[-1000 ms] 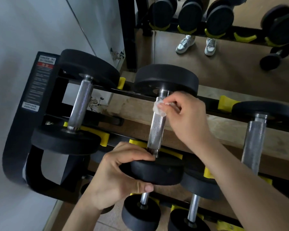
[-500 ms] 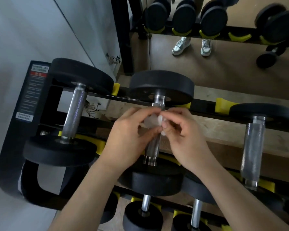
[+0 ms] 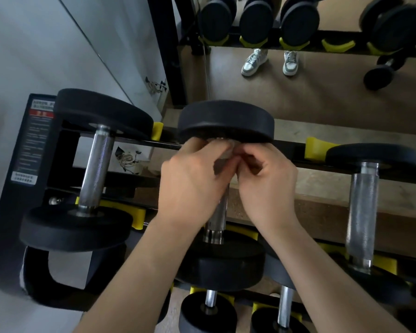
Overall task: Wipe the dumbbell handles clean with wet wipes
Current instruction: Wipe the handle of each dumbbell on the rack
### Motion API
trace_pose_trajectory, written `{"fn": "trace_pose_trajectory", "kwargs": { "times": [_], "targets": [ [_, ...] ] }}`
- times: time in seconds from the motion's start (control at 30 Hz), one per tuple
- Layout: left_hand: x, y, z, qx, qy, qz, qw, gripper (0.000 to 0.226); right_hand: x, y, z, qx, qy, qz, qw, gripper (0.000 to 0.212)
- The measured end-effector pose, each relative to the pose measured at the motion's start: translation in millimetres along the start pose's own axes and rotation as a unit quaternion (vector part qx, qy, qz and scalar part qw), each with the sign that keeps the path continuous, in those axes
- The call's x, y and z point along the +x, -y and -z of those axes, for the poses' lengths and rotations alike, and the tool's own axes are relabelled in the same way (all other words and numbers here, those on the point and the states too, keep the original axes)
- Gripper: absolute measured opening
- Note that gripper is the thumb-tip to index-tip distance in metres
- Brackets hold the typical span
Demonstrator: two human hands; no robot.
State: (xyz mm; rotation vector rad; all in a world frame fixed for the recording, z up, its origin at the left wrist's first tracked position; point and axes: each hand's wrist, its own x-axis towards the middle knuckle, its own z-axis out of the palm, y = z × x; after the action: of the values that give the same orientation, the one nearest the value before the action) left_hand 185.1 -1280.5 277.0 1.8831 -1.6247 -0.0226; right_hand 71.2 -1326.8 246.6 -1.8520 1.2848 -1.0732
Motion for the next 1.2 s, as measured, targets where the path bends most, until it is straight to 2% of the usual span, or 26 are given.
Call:
{"fn": "trace_pose_trajectory", "kwargs": {
  "times": [0.13, 0.27, 0.37, 0.43, 0.53, 0.57, 0.63, 0.7, 0.77, 0.83, 0.9, 0.97, 1.07, 1.13, 1.2],
  "targets": [
    [9, 4, -5, 0.037, -0.023, -0.026, 0.999, 0.011, -9, 2, 8, 0.119, 0.063, -0.119, 0.984, 0.019],
    [5, 9, 5, 0.002, 0.0, 0.088, 0.996, 0.005, -6, 6, 8, 0.124, 0.075, -0.132, 0.981, 0.018],
    [-12, 8, 20, 0.018, 0.107, 0.068, 0.992, 0.005, -7, 6, 14, 0.098, 0.118, -0.111, 0.982, 0.023],
    [-25, 3, 32, 0.045, 0.205, 0.08, 0.974, 0.009, -14, 5, 26, 0.066, 0.204, -0.109, 0.971, 0.025],
    [-26, 0, 45, 0.063, 0.329, 0.129, 0.933, 0.023, -34, 6, 39, -0.009, 0.37, -0.096, 0.924, 0.019],
    [-23, 1, 47, 0.068, 0.352, 0.134, 0.924, 0.025, -38, 6, 41, -0.017, 0.393, -0.093, 0.915, 0.018],
    [-17, 0, 44, 0.055, 0.332, 0.141, 0.931, 0.019, -38, 6, 40, -0.004, 0.355, -0.082, 0.931, 0.018],
    [-14, -1, 36, 0.003, 0.219, 0.152, 0.964, 0.01, -32, 7, 38, 0.039, 0.237, -0.075, 0.968, 0.016],
    [-13, -1, 30, -0.022, 0.162, 0.131, 0.978, 0.006, -26, 8, 36, 0.088, 0.172, -0.091, 0.977, 0.016],
    [-15, 3, 29, -0.023, 0.205, 0.098, 0.974, 0.009, -30, 9, 35, 0.088, 0.215, -0.099, 0.968, 0.015],
    [-20, 1, 35, -0.008, 0.29, 0.093, 0.952, 0.015, -38, 9, 38, 0.085, 0.282, -0.127, 0.947, 0.011],
    [-26, -1, 41, -0.012, 0.359, 0.097, 0.928, 0.017, -44, 10, 42, 0.086, 0.313, -0.133, 0.936, 0.004],
    [-30, -2, 52, -0.069, 0.416, 0.116, 0.899, 0.03, -42, 13, 39, 0.047, 0.337, -0.095, 0.936, 0.023],
    [-37, -2, 63, -0.117, 0.42, 0.136, 0.889, 0.042, -34, 17, 36, 0.027, 0.383, -0.067, 0.921, 0.022],
    [-56, -5, 73, -0.172, 0.357, 0.186, 0.899, 0.046, -26, 17, 32, -0.001, 0.416, -0.015, 0.909, 0.017]
  ]
}}
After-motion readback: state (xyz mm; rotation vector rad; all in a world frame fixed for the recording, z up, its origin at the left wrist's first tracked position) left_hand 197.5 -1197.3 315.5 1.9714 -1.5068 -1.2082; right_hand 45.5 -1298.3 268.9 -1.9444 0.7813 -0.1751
